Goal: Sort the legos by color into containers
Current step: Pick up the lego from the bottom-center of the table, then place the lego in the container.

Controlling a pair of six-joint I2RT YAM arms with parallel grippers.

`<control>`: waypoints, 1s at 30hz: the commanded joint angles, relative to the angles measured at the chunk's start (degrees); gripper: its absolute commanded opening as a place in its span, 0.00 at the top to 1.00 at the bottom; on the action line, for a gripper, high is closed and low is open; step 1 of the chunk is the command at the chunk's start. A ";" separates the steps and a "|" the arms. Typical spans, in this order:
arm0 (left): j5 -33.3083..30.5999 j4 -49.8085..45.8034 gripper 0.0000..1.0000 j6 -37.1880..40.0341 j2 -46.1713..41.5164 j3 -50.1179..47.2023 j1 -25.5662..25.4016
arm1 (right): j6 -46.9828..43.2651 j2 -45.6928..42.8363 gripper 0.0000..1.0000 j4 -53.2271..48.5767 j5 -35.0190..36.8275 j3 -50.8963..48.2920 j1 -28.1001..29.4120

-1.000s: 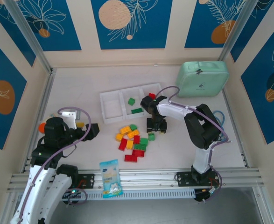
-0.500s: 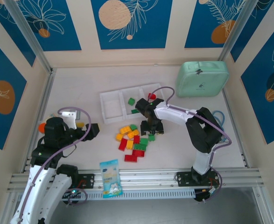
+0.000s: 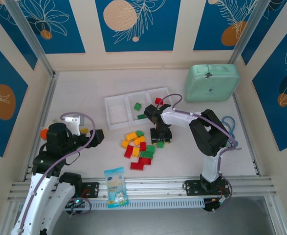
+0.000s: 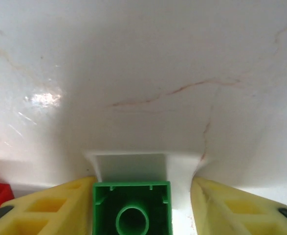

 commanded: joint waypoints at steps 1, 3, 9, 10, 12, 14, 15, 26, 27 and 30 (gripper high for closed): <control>1.48 1.05 0.01 0.04 0.15 -0.57 -0.22 | -0.77 0.05 0.59 -0.49 0.03 -2.05 -0.70; 1.55 1.05 0.01 0.03 0.19 -0.53 -0.24 | -1.39 -0.35 0.63 -0.42 -0.36 -1.83 -0.77; 1.49 1.05 0.01 0.03 0.23 -0.54 -0.24 | -3.77 -1.94 0.73 -2.82 -0.97 1.58 -0.58; 1.53 1.04 0.01 0.08 0.23 -0.49 -0.29 | -4.44 -2.85 0.74 -3.18 -1.05 2.80 -0.29; 1.49 1.08 0.01 0.03 0.32 -0.53 -0.22 | -6.49 -4.53 0.74 -3.38 -1.43 5.49 0.41; 1.48 1.14 0.01 0.08 0.32 -0.58 -0.28 | -8.83 -5.53 0.75 -3.39 -1.36 8.96 0.74; 1.50 1.14 0.01 0.12 0.25 -0.58 -0.24 | -9.79 -5.58 0.75 -3.38 -1.12 10.48 0.70; 1.26 0.96 0.01 0.23 0.15 -0.48 -0.23 | -18.20 5.14 0.76 0.69 0.83 28.64 -1.65; 1.22 0.92 0.01 0.15 0.23 -0.46 -0.28 | -18.40 6.18 0.76 1.38 0.34 29.68 -1.88; 0.96 0.79 0.01 0.21 0.22 -0.43 -0.25 | -18.59 9.36 0.75 3.19 0.48 33.30 -2.76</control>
